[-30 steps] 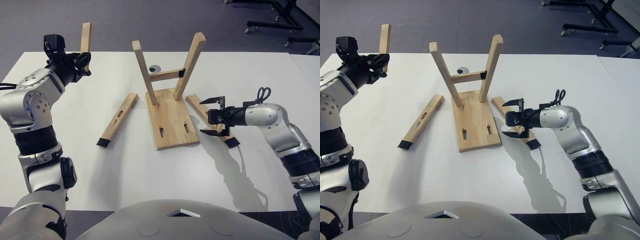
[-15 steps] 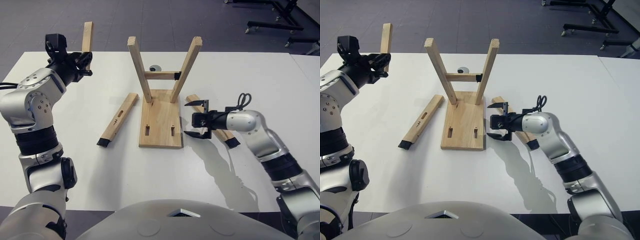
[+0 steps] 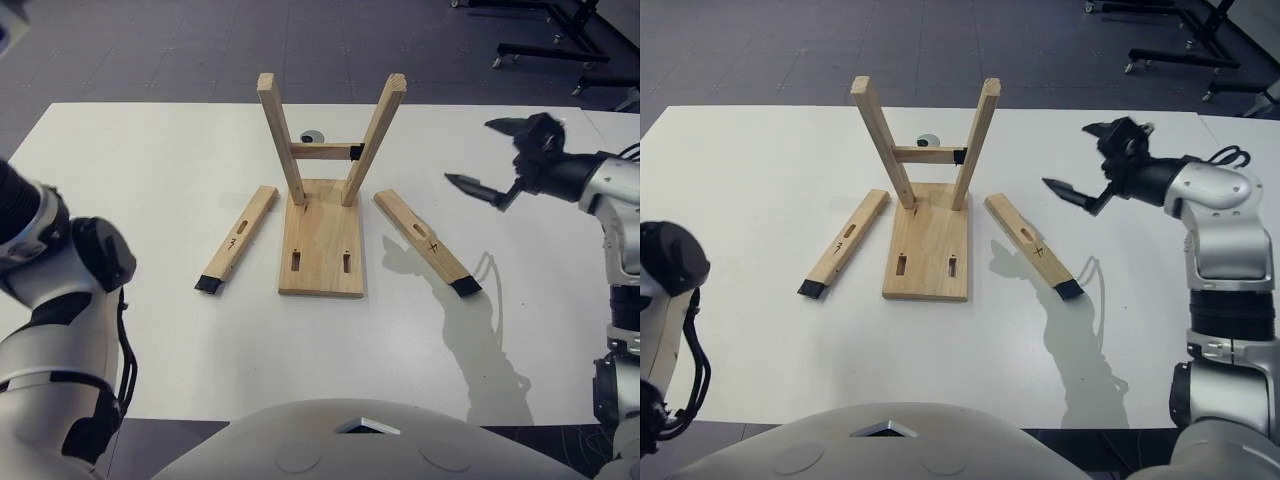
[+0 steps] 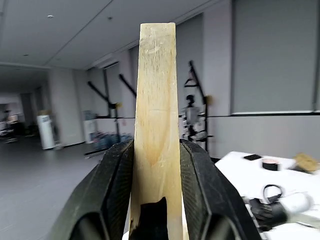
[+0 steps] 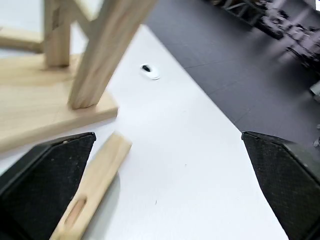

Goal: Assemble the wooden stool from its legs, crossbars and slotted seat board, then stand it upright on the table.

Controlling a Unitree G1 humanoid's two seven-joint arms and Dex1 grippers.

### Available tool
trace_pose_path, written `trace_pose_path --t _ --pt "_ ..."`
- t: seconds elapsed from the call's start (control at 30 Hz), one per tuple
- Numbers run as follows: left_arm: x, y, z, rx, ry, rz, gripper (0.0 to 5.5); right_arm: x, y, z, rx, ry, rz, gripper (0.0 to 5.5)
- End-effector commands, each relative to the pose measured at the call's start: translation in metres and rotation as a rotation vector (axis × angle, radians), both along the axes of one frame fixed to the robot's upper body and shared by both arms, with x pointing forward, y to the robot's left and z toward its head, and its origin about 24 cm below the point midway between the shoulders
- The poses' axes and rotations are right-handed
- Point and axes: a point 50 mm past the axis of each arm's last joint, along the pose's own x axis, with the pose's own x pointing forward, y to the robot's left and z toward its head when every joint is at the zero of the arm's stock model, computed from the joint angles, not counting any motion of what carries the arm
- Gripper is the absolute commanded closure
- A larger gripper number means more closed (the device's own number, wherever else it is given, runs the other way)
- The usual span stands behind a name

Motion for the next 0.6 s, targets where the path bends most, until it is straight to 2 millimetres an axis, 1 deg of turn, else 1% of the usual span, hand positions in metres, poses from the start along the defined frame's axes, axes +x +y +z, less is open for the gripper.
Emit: trace_pose_path --t 0.03,0.1,0.13,0.17,0.23,0.3,0.33,0.37,0.5,0.53,0.6 --pt "0.015 -0.044 -0.049 0.112 0.083 -0.022 4.23 0.008 0.016 0.030 0.412 0.013 -0.020 0.10" --pt "0.021 -0.056 -0.081 0.216 0.075 0.036 4.23 0.011 0.022 0.050 0.652 0.041 -0.015 0.10" --pt "0.025 -0.061 -0.089 0.247 0.053 0.075 4.23 0.010 0.025 0.063 0.750 0.030 0.003 0.10" --pt "0.028 -0.065 -0.092 0.279 -0.002 0.137 4.23 0.012 0.029 0.078 0.872 0.015 0.024 0.10" --pt "0.033 -0.067 -0.092 0.304 -0.085 0.223 4.23 0.012 0.034 0.099 1.035 -0.008 0.039 0.10" --pt "0.038 -0.065 -0.091 0.331 -0.153 0.288 4.23 0.011 0.047 0.111 1.152 0.019 0.088 0.10" --pt "0.040 -0.064 -0.091 0.333 -0.170 0.313 4.23 0.011 0.055 0.114 1.192 0.042 0.112 0.10" --pt "0.042 -0.065 -0.090 0.325 -0.180 0.325 4.23 0.010 0.067 0.113 1.212 0.072 0.129 0.10" --pt "0.042 -0.069 -0.089 0.297 -0.185 0.316 4.23 0.005 0.118 0.102 1.229 0.187 0.167 0.10" --pt "0.042 -0.071 -0.090 0.292 -0.180 0.305 4.23 0.004 0.127 0.100 1.217 0.205 0.174 0.10" --pt "0.041 -0.073 -0.092 0.287 -0.167 0.287 4.23 0.005 0.139 0.097 1.212 0.231 0.173 0.10"
